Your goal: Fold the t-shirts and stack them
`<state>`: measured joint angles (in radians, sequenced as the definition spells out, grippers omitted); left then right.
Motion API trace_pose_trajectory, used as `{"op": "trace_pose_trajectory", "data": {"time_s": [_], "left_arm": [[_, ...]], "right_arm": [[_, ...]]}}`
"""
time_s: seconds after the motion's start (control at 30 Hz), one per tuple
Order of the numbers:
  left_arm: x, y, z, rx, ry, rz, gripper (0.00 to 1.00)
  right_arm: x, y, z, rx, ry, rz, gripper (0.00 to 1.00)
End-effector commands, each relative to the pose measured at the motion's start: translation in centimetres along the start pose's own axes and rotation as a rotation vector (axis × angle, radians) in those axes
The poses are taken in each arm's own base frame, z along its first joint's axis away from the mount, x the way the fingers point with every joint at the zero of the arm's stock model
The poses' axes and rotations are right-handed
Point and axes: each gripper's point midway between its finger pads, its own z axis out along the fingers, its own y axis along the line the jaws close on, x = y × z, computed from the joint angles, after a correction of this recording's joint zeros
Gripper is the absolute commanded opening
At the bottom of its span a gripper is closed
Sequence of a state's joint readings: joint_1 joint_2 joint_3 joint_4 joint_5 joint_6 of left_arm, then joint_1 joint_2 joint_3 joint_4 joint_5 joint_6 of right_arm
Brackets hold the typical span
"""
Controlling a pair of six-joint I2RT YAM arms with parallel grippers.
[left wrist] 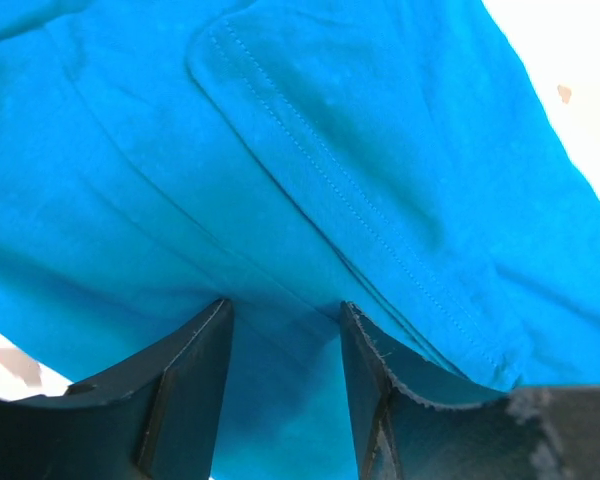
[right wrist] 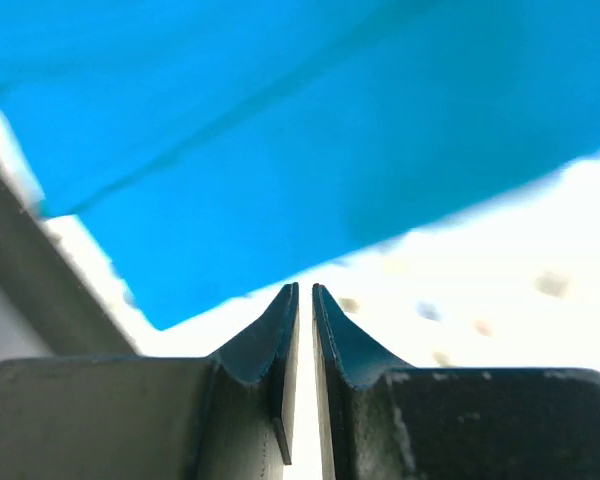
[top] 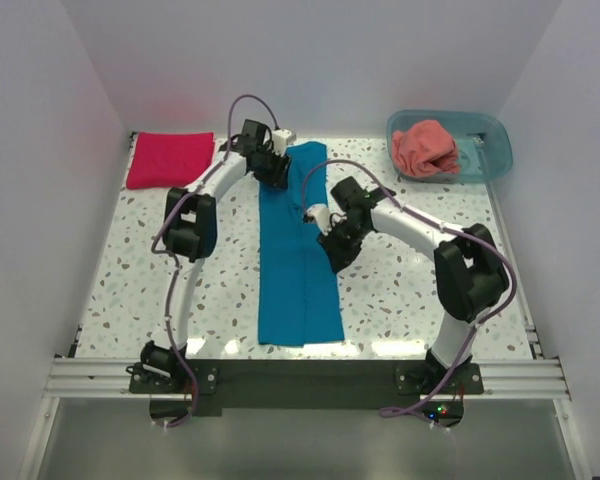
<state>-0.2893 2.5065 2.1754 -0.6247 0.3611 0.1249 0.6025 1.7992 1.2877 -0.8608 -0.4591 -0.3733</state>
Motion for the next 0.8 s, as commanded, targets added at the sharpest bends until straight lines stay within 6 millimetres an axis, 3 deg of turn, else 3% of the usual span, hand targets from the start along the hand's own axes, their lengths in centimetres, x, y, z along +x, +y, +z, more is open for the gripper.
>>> {"op": "trace_pose_trajectory", "data": {"time_s": [0.0, 0.07, 0.1, 0.13, 0.17, 0.27, 0.3, 0.47, 0.5, 0.57, 0.6, 0.77], "left_arm": [[-0.4, 0.6, 2.4, 0.017, -0.037, 0.027, 0.54], [-2.7, 1.3, 2.0, -0.008, -0.118, 0.048, 0.56], [-4.5, 1.5, 1.0, -0.014, -0.174, 0.065, 0.58], [-5.5, 1.4, 0.3, -0.016, -0.2, 0.075, 0.59], [-7.4, 1.1, -1.6, -0.022, -0.25, 0.094, 0.59], [-9.9, 0.7, -4.9, -0.031, -0.329, 0.12, 0.61], [-11.9, 0.3, -8.0, -0.044, -0.385, 0.141, 0.62], [-9.3, -1.6, -12.4, -0.007, -0.356, 0.137, 0.62], [-6.9, -1.9, -11.6, 0.02, -0.295, 0.112, 0.6], [-5.0, -2.8, -11.5, 0.059, -0.25, 0.117, 0.57], [-2.8, -3.2, -10.8, 0.089, -0.193, 0.096, 0.57], [0.7, -5.1, -8.8, 0.216, -0.13, 0.051, 0.54]], "right_arm": [[-3.9, -5.4, -3.7, 0.203, -0.133, 0.018, 0.14], [-4.5, -7.5, -3.6, 0.24, -0.13, 0.031, 0.13], [-5.7, -9.1, -4.8, 0.294, -0.165, 0.037, 0.12], [-6.0, -10.1, -4.6, 0.312, -0.163, 0.048, 0.11], [-7.5, -11.0, -5.5, 0.342, -0.204, 0.041, 0.1], [-9.2, -12.5, -5.8, 0.378, -0.246, 0.058, 0.08], [-10.6, -12.9, -6.2, 0.386, -0.287, 0.053, 0.07], [-13.9, -15.6, -5.1, 0.414, -0.328, 0.09, 0.02], [-14.2, -15.9, -4.8, 0.414, -0.332, 0.09, 0.01], [-15.2, -16.9, -4.8, 0.439, -0.354, 0.085, 0.0], [-15.1, -17.5, -4.1, 0.442, -0.345, 0.091, 0.0], [-16.7, -19.2, -3.5, 0.48, -0.388, 0.077, 0.0]]}}
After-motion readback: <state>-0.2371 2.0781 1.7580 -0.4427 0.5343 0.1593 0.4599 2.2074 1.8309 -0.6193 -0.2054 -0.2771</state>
